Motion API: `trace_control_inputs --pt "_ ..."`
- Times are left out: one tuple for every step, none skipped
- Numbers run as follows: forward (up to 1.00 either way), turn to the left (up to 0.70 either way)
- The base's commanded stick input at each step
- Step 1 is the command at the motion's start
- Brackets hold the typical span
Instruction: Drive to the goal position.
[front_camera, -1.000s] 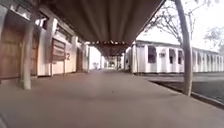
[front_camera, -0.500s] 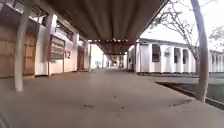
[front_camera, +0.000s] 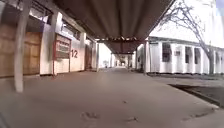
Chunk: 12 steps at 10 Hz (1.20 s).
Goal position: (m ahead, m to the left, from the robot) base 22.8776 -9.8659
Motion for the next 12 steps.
trace_control_inputs --pt "0.7 0.0" --pt "0.7 0.0" --pt "0.7 0.0" --pt "0.7 0.0" --pt "0.7 0.0" --pt "0.7 0.0" --pt "0.7 0.0" --pt "0.7 0.0" --pt "0.7 0.0" --pt "0.7 0.0" --pt "0.7 0.0" --pt "0.7 0.0"
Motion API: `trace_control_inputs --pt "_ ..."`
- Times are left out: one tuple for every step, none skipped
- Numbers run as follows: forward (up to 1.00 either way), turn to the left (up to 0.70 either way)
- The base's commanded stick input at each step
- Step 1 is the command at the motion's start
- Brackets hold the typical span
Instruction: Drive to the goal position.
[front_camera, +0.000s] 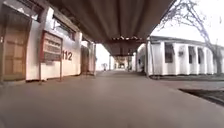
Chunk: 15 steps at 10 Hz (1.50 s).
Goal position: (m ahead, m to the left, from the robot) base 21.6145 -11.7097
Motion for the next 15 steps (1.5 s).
trace_control_inputs --pt "0.7 0.0" --pt "0.7 0.0" --pt "0.7 0.0" --pt "0.7 0.0" --pt "0.7 0.0" --pt "0.7 0.0" --pt "0.7 0.0" --pt "0.7 0.0" --pt "0.7 0.0" --pt "0.7 0.0" --pt "0.7 0.0" --pt "0.7 0.0" --pt "0.7 0.0" --pt "0.7 0.0" --pt "0.7 0.0"
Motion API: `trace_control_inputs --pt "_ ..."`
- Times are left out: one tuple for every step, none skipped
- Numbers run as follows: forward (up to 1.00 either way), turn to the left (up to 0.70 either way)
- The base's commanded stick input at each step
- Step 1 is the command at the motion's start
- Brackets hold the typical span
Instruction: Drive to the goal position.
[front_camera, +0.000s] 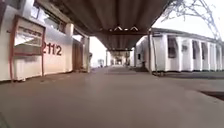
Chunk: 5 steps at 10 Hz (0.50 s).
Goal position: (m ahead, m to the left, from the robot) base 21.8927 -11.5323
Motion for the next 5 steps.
trace_control_inputs --pt "0.7 0.0" --pt "0.7 0.0" --pt "0.7 0.0" --pt "0.7 0.0" --pt "0.7 0.0"
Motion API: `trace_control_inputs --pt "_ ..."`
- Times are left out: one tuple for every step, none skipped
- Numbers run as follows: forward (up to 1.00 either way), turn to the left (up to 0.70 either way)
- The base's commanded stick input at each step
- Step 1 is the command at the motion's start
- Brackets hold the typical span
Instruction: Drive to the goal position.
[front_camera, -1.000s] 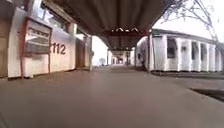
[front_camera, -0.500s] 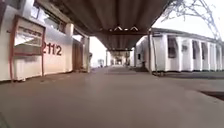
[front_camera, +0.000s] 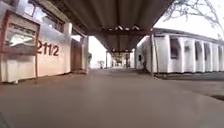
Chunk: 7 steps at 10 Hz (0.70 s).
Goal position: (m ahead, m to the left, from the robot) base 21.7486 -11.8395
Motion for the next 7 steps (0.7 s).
trace_control_inputs --pt "0.7 0.0" --pt "0.7 0.0" --pt "0.7 0.0" --pt "0.7 0.0" --pt "0.7 0.0" --pt "0.7 0.0" --pt "0.7 0.0"
